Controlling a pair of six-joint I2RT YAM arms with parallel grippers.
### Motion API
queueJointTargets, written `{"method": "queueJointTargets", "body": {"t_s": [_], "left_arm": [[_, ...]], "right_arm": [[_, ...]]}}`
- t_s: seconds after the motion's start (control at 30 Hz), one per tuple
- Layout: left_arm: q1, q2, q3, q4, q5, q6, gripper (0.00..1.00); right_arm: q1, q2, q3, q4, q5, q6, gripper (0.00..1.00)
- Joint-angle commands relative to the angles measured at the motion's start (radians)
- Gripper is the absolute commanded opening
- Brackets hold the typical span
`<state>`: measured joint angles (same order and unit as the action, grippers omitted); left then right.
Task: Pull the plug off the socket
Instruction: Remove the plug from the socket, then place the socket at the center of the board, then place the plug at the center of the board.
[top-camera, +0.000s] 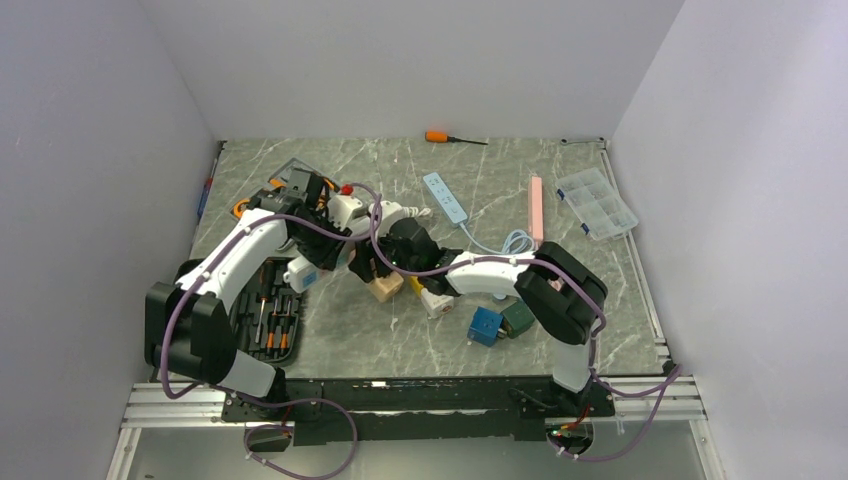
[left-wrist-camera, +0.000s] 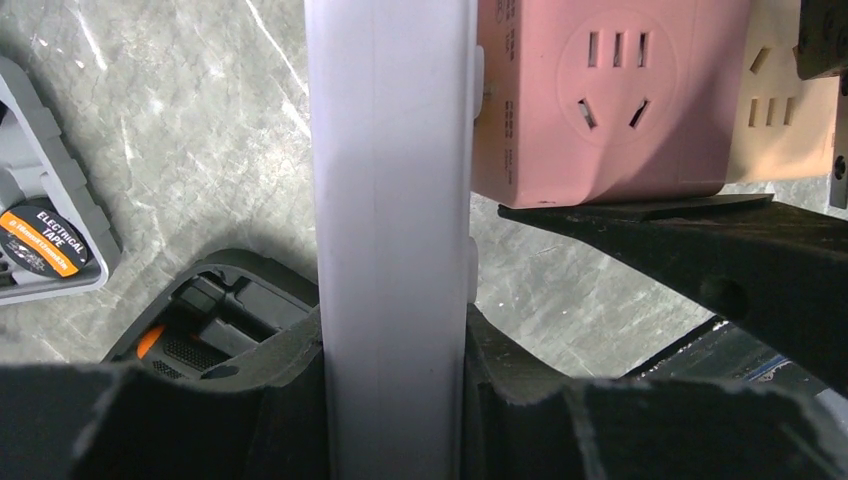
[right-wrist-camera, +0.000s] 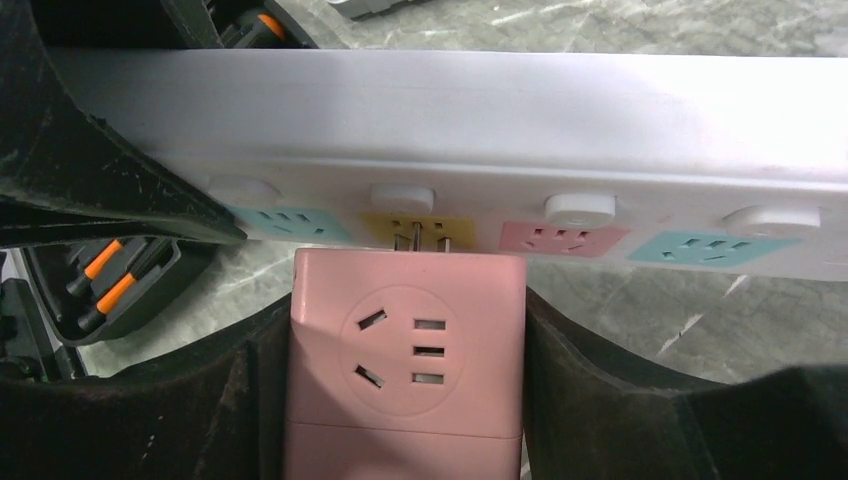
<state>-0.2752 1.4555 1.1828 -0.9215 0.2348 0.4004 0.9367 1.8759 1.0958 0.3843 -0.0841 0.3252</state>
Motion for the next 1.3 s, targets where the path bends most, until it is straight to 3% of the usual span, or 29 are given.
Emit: {"method": "queueJointTargets", "body": {"t_s": [0.0,0.53,0.87,1.13,1.27], "left_arm": [[0.004,0.003,0.037,0.170,-0.155,-0.015,0.00],[0.010,0.097,0.036,0.239,-0.341,-0.004,0.00],[0.010,0.139,0.034,0.301,-0.563,-0.023,0.00],[0.010,0.077,0.023,0.293,-0.436,-0.024,0.00],[0.010,0.053,0.043,0.278,-0.335,-0.025,0.00]], "right_arm": [[0.012,-0.084,-0.060,-0.021,-0.006,-0.008,0.32],[0.069,-0.270,-0.229,-0.118,-0.003,-0.047,0.31],[0.111,-0.231,-0.168,-0.202,0.112,-0.041,0.25],[0.128,-0.185,-0.142,-0.170,0.090,-0.080,0.29],[0.165,-0.145,-0.117,-0.190,0.091,-0.143,0.44]]}}
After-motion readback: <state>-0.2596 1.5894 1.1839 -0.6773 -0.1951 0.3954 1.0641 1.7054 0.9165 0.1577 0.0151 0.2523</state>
